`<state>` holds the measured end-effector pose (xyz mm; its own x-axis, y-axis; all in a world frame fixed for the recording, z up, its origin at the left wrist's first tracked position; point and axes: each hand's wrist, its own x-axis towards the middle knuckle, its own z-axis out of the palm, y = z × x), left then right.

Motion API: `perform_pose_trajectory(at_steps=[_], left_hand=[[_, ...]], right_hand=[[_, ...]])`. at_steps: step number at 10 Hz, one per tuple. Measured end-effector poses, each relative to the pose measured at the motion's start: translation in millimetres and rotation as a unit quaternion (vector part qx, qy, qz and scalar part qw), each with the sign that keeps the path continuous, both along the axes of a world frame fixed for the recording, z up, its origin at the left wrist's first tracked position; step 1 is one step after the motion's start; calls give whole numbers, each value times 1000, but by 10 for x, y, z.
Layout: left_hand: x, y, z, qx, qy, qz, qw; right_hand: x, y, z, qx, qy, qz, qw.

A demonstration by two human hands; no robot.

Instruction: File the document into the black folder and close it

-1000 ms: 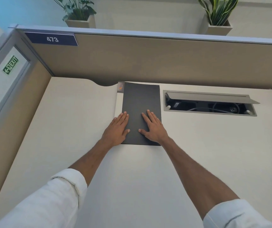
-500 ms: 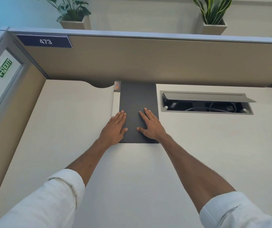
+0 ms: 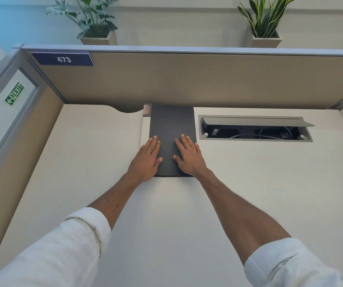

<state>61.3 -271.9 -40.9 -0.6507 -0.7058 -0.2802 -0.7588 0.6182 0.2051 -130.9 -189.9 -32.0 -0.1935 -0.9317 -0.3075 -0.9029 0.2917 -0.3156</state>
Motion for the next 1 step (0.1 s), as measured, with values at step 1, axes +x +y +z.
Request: perform_pose_trajectory(at_steps=[1], left_hand=[[-65,180,116,-52,10,3,999]], right_hand=[[-31,189,101,-38,30,-11,999]])
